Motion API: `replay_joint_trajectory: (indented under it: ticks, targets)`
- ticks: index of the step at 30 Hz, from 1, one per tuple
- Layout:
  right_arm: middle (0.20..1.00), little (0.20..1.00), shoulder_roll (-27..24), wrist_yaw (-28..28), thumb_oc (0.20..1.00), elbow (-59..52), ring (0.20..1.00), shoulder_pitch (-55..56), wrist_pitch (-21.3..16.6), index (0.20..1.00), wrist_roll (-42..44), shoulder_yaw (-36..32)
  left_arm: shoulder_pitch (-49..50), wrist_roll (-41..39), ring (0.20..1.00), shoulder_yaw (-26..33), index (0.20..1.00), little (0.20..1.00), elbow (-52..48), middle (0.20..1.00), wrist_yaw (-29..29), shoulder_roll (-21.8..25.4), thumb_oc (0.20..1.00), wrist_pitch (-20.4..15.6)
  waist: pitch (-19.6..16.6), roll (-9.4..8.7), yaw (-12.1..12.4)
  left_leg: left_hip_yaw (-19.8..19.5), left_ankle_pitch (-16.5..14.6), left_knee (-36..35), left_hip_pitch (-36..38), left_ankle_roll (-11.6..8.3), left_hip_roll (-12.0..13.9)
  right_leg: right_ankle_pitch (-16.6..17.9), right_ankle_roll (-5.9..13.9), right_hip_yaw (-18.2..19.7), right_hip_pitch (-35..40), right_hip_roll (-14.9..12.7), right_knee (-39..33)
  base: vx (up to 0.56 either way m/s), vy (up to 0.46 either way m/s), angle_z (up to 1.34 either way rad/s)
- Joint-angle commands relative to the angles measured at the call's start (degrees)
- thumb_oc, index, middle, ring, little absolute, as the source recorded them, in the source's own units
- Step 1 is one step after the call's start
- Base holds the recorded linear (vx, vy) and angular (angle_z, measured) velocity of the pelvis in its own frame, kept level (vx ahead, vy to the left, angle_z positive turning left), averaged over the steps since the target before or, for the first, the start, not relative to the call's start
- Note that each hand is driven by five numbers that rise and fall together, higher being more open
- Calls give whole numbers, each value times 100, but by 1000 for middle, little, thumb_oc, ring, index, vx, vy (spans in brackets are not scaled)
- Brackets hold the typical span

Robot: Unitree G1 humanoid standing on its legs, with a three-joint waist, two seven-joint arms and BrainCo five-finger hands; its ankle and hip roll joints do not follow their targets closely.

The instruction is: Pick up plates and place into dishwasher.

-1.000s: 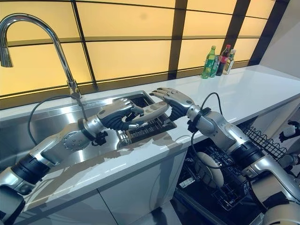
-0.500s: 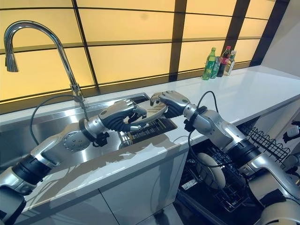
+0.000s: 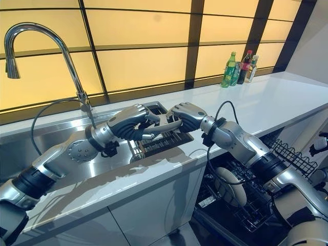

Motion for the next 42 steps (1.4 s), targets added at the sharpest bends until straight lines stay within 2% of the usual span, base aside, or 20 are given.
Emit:
replay_joint_trajectory:
  ticks: [1,7,16,22,29,33,42]
  targets:
    - [200,200,-566,-217,200,213,200,-654,82,200,306,-270,-496,-472,1000,242,1000,1000,120,1000,128,3,1000,178,162,20,244,261,-1094,52,249,309,-580,-896,390,-29,227,115,56,-33,-7,-1]
    - [200,200,-1029,-427,200,145,200,120,186,200,350,-1067,269,-887,1000,896,1000,1000,252,1000,16,164,1000,443,206,0,134,362,-1127,74,292,337,-543,-877,391,110,219,148,65,-27,-5,-3]
    - [200,200,-1266,-1203,200,34,200,2237,380,200,485,-3418,1881,-996,1000,2115,1000,1000,-143,1000,189,-31,1000,228,330,-60,-94,552,-1153,94,289,403,-517,-779,399,392,96,225,91,-37,-9,-14]
    - [200,200,-1300,-1358,200,90,200,3082,445,200,641,-4251,2263,-1194,1000,2339,1000,1000,-129,1000,183,-198,1000,296,402,-98,-261,707,-1200,111,296,426,-507,-717,433,556,11,259,99,-29,-11,-15]
    - [200,200,-1184,-1332,200,298,200,3714,547,200,824,-4675,2278,-1276,1000,2325,1000,1000,-86,1000,419,-330,1000,431,499,-135,-449,897,-1219,147,269,433,-486,-661,448,692,-95,291,136,-24,-19,-15]
    - [200,200,-1079,-1038,200,502,200,3946,612,200,787,-4740,2275,-1384,1000,2362,1000,1000,-47,1000,459,-421,1000,519,557,-146,-514,950,-1268,138,305,427,-466,-694,459,715,-82,313,144,0,-44,-9]
    - [200,200,-873,-422,200,1248,200,3668,1221,200,1168,-4000,2047,-1575,1000,2214,1000,1000,-109,1000,598,-496,1000,742,819,-163,-436,982,-1233,262,107,395,-431,-677,414,646,-230,313,220,-41,-80,-5]
